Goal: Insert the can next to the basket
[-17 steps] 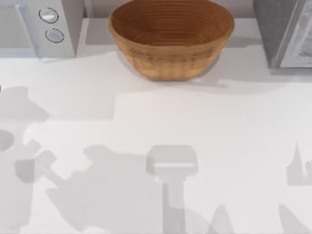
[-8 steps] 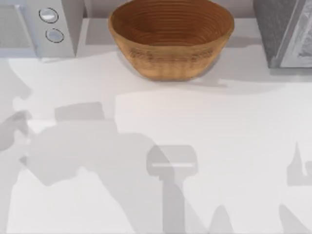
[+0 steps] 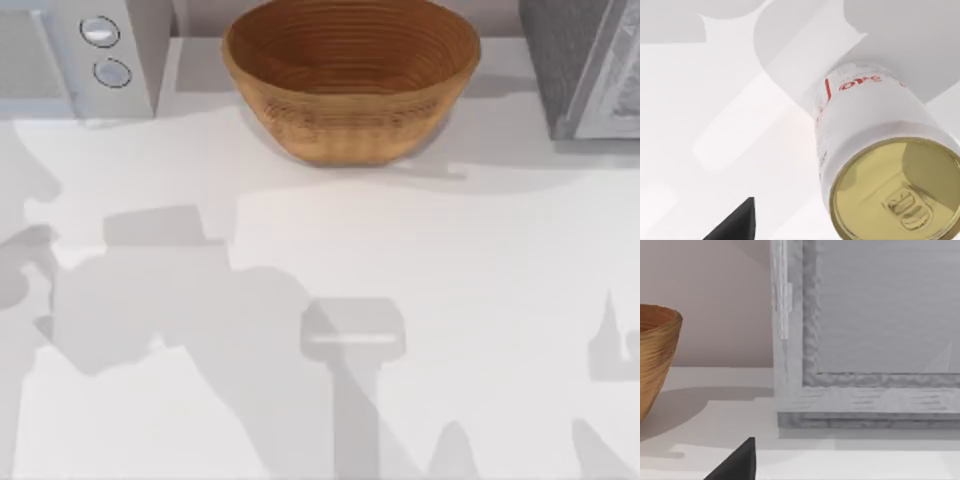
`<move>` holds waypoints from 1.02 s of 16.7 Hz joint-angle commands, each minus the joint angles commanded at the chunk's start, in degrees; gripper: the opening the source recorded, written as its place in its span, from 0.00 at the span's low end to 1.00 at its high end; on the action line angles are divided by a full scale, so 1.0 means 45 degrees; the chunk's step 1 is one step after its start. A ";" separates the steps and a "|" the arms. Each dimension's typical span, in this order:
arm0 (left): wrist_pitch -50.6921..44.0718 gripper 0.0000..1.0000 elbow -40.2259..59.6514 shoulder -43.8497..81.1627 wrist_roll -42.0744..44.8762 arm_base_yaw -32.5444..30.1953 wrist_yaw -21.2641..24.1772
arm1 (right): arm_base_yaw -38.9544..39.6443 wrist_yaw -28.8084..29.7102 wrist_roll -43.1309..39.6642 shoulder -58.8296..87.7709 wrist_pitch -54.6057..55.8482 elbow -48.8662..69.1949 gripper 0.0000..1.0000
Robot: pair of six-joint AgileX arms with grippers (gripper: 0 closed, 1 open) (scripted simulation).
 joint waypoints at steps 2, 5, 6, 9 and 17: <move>0.0701 1.00 -0.0566 0.0153 0.0009 0.0016 0.0002 | 0.0000 0.0000 0.0000 0.0000 0.0000 0.0000 1.00; 0.2133 1.00 -0.1563 0.0462 0.0045 0.0046 0.0004 | 0.0000 0.0000 0.0000 0.0000 0.0000 0.0000 1.00; 0.2405 1.00 -0.1812 0.0538 0.0053 0.0055 0.0004 | 0.0000 0.0000 0.0000 0.0000 0.0000 0.0000 1.00; 0.2558 1.00 -0.1957 0.0577 0.0055 0.0058 0.0005 | 0.0000 0.0000 0.0000 0.0000 0.0000 0.0000 1.00; 0.2558 0.47 -0.1957 0.0577 0.0055 0.0058 0.0005 | 0.0000 0.0000 0.0000 0.0000 0.0000 0.0000 1.00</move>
